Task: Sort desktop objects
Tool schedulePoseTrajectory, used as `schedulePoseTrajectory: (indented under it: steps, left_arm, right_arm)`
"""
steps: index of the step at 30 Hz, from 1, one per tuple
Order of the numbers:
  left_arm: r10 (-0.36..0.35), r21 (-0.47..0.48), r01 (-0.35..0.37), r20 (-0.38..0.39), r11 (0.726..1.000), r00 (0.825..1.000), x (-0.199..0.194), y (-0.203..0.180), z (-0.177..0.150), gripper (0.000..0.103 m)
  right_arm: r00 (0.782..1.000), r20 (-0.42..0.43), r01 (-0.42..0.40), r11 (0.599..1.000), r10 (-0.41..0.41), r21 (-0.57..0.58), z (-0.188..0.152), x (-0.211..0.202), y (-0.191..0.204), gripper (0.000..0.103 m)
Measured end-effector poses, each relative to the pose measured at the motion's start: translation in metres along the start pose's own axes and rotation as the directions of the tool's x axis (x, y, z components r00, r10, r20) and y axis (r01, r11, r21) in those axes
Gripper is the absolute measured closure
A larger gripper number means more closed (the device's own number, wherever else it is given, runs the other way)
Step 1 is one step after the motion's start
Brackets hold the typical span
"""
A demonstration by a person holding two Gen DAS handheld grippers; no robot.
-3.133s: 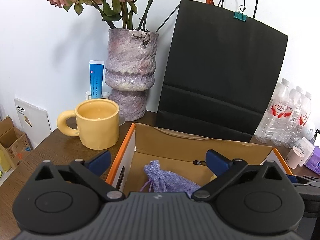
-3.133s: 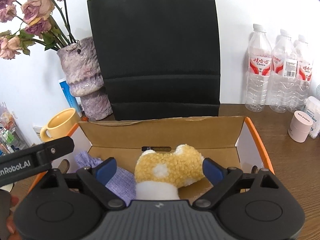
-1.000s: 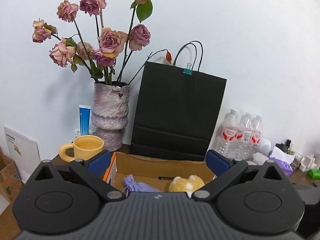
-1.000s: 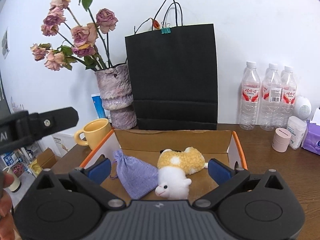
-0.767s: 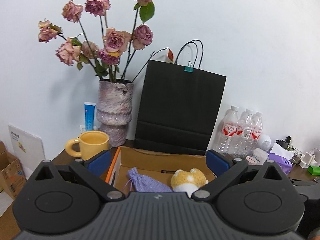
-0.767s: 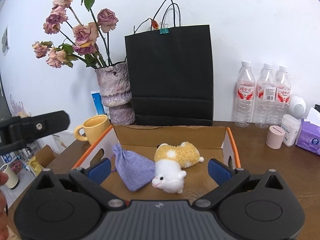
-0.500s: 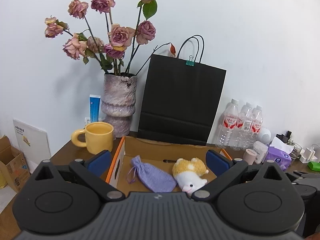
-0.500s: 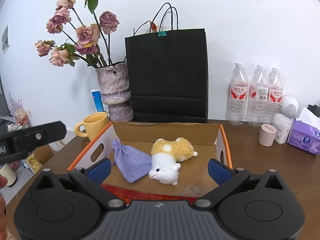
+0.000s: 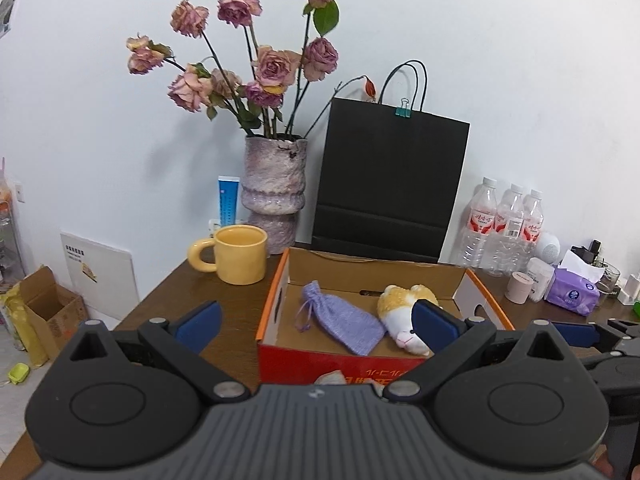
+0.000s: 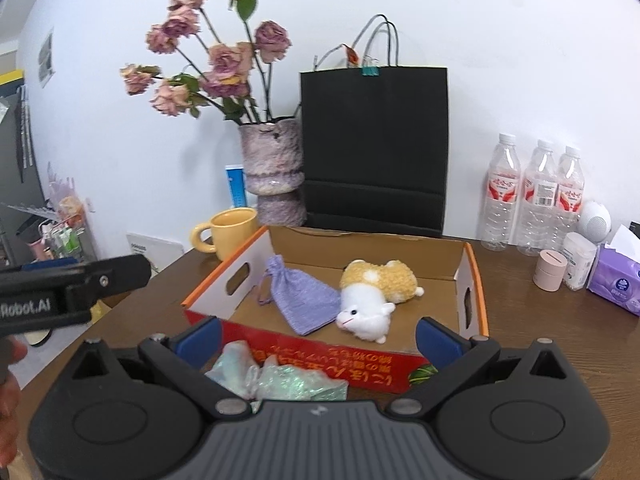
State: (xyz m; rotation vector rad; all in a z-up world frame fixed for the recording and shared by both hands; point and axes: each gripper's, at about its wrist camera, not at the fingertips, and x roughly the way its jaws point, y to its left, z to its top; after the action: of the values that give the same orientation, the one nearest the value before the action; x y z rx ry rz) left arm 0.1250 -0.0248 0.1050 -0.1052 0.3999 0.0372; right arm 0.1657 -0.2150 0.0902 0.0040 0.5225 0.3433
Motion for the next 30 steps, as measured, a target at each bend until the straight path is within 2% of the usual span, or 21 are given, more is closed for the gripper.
schedulePoseTrajectory:
  steps: [5, 12, 18, 24, 30]
  left_arm:
    - [0.001, -0.012, -0.001, 0.007, 1.000, 1.000, -0.018, 0.009, -0.001, 0.000]
    - [0.014, -0.038, -0.015, -0.024, 0.999, 1.000, -0.029, 0.027, -0.009, 0.000]
    - [0.040, -0.038, -0.044, -0.094, 0.998, 0.995, -0.020, 0.036, -0.026, 0.000]
    - [0.052, -0.022, -0.056, -0.162, 0.998, 0.985, -0.008, 0.042, -0.044, 0.000]
    - [0.073, 0.012, -0.072, -0.191, 0.997, 0.979, 0.001, 0.046, -0.056, 0.000]
  right_arm:
    - [0.999, 0.001, -0.036, 0.999, 0.036, 0.011, -0.013, -0.015, 0.001, 0.000]
    - [0.997, -0.027, -0.067, 0.997, 0.068, 0.030, -0.036, -0.020, 0.001, 0.000]
    - [0.992, -0.075, -0.098, 0.994, 0.102, 0.054, -0.051, -0.005, 0.004, 0.000]
    - [0.989, -0.106, -0.098, 0.995, 0.100, 0.026, -0.060, 0.009, 0.014, 0.000]
    - [0.988, -0.127, -0.086, 0.996, 0.088, 0.021, -0.065, 0.018, 0.015, 0.000]
